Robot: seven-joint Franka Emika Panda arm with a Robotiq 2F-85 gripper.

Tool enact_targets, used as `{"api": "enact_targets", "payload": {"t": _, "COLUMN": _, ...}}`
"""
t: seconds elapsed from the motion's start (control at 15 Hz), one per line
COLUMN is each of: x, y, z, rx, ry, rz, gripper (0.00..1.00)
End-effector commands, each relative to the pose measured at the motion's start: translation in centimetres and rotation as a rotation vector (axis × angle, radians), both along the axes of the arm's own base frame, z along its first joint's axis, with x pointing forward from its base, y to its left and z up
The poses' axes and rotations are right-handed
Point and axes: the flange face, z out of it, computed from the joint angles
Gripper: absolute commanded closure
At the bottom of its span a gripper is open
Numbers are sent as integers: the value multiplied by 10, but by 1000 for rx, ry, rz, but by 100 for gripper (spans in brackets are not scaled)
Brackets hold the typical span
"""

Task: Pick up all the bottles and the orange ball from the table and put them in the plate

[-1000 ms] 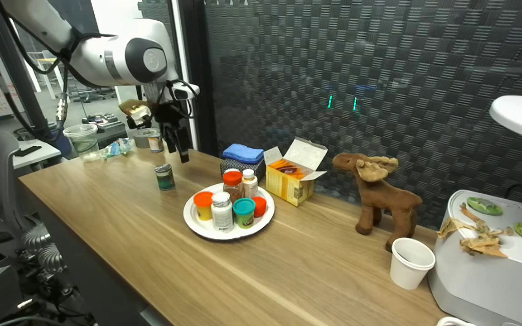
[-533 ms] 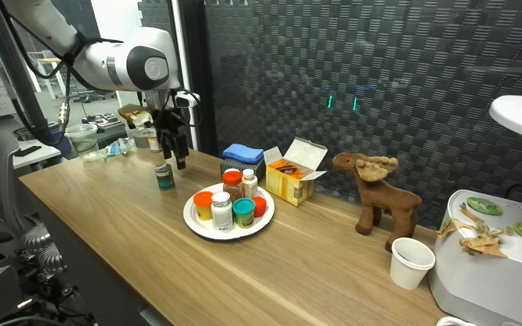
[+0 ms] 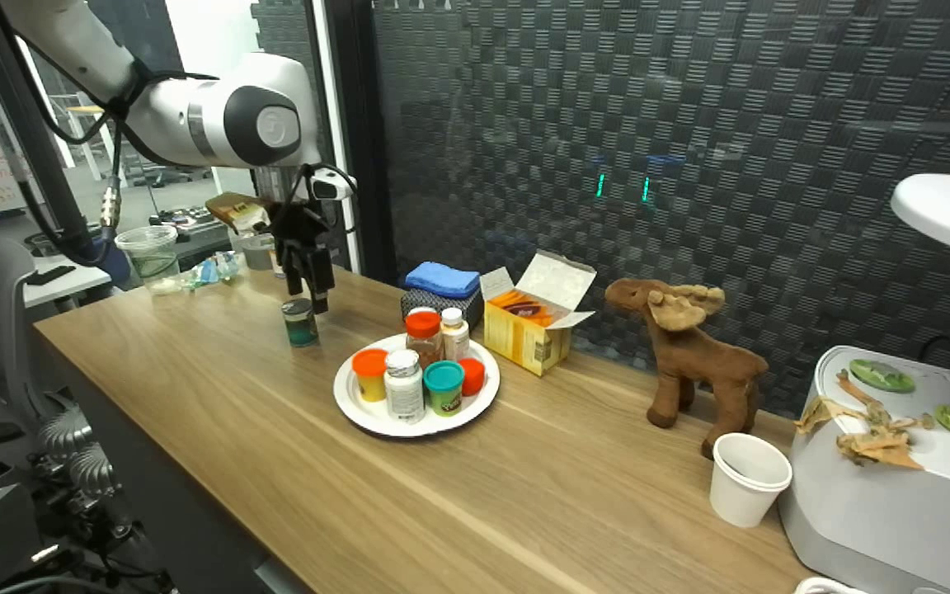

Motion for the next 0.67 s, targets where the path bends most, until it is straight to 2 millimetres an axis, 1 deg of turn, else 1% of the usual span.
{"api": "enact_targets", "payload": {"t": 0.0, "x": -9, "y": 5, "z": 4, "rx": 11, "ry": 21, "rz": -1, "gripper": 0}}
{"api": "enact_targets", "payload": {"t": 0.27, "x": -15, "y": 9, "z": 0, "rx": 8, "ry": 31, "rz": 8, "gripper": 0}}
{"api": "enact_targets", "payload": {"t": 0.33, "x": -16, "y": 10, "z": -1, "rx": 7, "ry": 32, "rz": 11, "gripper": 15}}
{"api": "enact_targets", "payload": {"t": 0.4, "x": -17, "y": 11, "z": -1, "rx": 7, "ry": 32, "rz": 13, "gripper": 27}}
{"api": "enact_targets", "payload": {"t": 0.53, "x": -18, "y": 13, "z": -1, "rx": 1, "ry": 26, "rz": 11, "gripper": 42}}
{"api": "enact_targets", "payload": {"t": 0.6, "x": -19, "y": 14, "z": -1, "rx": -2, "ry": 22, "rz": 8, "gripper": 51}}
